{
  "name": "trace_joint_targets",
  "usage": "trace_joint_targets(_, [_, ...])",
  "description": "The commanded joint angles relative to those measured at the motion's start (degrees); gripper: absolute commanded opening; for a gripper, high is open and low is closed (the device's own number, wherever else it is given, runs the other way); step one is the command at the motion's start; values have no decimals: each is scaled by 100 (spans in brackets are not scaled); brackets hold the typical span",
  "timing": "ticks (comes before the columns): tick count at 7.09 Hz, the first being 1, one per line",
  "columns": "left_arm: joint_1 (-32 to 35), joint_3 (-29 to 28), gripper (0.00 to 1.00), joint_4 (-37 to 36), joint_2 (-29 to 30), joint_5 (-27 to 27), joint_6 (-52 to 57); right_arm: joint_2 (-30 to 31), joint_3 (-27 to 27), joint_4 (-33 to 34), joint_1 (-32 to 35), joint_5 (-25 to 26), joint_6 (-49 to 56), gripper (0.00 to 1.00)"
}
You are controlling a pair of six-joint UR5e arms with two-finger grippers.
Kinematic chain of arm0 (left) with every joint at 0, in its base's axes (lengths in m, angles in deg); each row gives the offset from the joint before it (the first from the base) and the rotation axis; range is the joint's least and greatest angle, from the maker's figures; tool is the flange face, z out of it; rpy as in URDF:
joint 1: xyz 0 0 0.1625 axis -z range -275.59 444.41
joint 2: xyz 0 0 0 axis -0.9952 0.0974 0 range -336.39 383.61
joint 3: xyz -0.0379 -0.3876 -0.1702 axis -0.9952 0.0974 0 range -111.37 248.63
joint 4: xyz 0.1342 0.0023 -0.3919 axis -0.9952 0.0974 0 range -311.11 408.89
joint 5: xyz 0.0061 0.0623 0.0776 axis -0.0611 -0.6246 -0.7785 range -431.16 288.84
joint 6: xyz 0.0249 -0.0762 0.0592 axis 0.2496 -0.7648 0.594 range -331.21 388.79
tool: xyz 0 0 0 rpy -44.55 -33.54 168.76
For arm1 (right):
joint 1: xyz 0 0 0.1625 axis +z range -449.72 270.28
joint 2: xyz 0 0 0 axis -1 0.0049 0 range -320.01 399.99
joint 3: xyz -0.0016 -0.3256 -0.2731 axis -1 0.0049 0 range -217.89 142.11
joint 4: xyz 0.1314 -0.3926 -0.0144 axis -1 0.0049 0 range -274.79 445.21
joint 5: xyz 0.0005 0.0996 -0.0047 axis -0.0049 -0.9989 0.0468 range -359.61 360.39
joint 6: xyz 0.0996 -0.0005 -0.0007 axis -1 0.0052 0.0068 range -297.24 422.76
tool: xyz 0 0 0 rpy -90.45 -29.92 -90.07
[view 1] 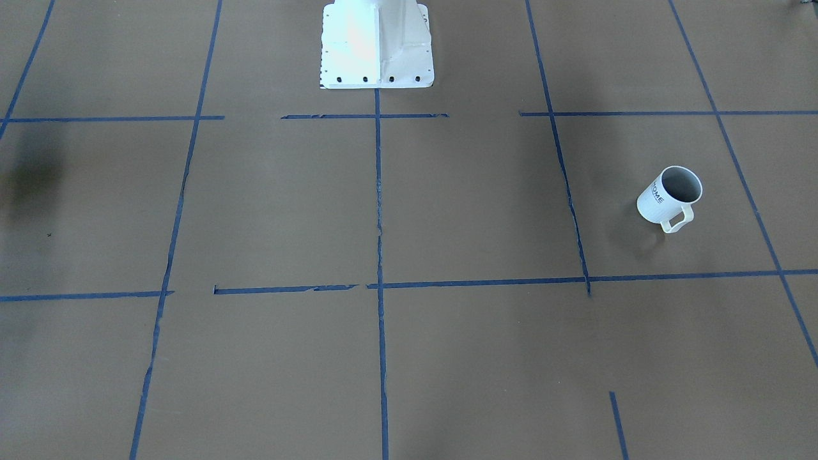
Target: Left arm hands cup to right arm to dump lemon
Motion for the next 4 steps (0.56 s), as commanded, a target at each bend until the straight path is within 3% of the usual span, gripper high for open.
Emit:
trace_joint_targets(1, [24, 10, 100, 498, -479, 335, 73, 254, 15, 34, 38, 190, 63, 100])
trace_joint_targets(2, [24, 1, 100, 572, -524, 695, 3, 333, -2, 251, 64, 120, 80, 100])
trace_joint_targets(4, [24, -8, 100, 564, -542, 690, 29, 919, -317, 526, 318, 119, 98, 100])
